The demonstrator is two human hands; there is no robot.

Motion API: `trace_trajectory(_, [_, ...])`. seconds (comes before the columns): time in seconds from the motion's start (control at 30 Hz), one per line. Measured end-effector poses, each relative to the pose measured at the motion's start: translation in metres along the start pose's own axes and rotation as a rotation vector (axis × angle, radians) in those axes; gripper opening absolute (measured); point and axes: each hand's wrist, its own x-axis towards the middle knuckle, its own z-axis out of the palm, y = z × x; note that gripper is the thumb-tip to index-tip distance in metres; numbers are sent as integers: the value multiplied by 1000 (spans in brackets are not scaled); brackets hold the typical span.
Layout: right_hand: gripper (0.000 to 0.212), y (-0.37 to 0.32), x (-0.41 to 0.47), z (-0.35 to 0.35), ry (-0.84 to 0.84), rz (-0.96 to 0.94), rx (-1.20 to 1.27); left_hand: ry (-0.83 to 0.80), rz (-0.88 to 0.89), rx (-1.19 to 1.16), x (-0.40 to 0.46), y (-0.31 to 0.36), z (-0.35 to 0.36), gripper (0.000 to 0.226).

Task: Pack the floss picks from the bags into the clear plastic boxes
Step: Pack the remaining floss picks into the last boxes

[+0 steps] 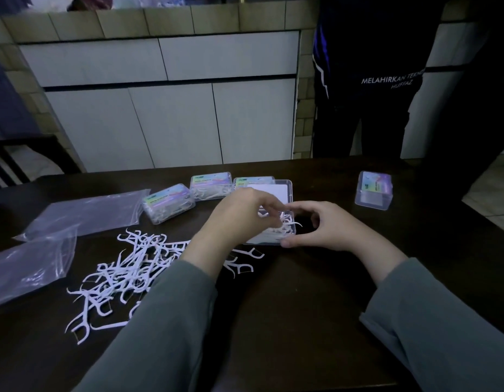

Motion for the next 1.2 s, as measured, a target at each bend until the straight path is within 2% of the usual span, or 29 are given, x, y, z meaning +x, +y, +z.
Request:
trace_trajectory(0.13, [84, 1, 0, 0, -1, -18, 11, 2, 4, -71, -3, 5, 7, 37])
trace_trajectory(0.2, [84, 3, 1, 0, -6, -31, 15, -33, -6, -19, -1, 10, 10, 36])
trace_trajectory(0.37, [89, 3, 3, 1, -4, 6, 1, 154, 16, 32, -3, 7, 4, 42])
trace_trajectory(0.5, [93, 4, 3, 1, -13, 8, 6, 93, -28, 110, -1, 5, 3, 35])
trace_trajectory(0.63, [99, 7, 4, 2, -11, 9, 13, 86, 43, 111, -3, 0, 6, 25])
trace_trajectory(0.73, [95, 5, 3, 1, -10, 11, 4, 46, 52, 135, -2, -7, 2, 21])
trace_trajectory(0.87, [86, 2, 0, -1, 0, 11, 0, 27, 0, 37, -3, -16, -1, 21])
trace_trajectory(1.03, [83, -2, -1, -1, -1, 15, -19, 329, -158, -150, -3, -45, -2, 17])
trace_trajectory(1.1, [83, -1, -1, -1, 1, 16, -16, 320, -209, -194, -3, -51, 4, 20])
trace_trajectory(1.2, [83, -2, -1, -2, 3, 19, -27, 222, -234, -260, -3, -48, 9, 19])
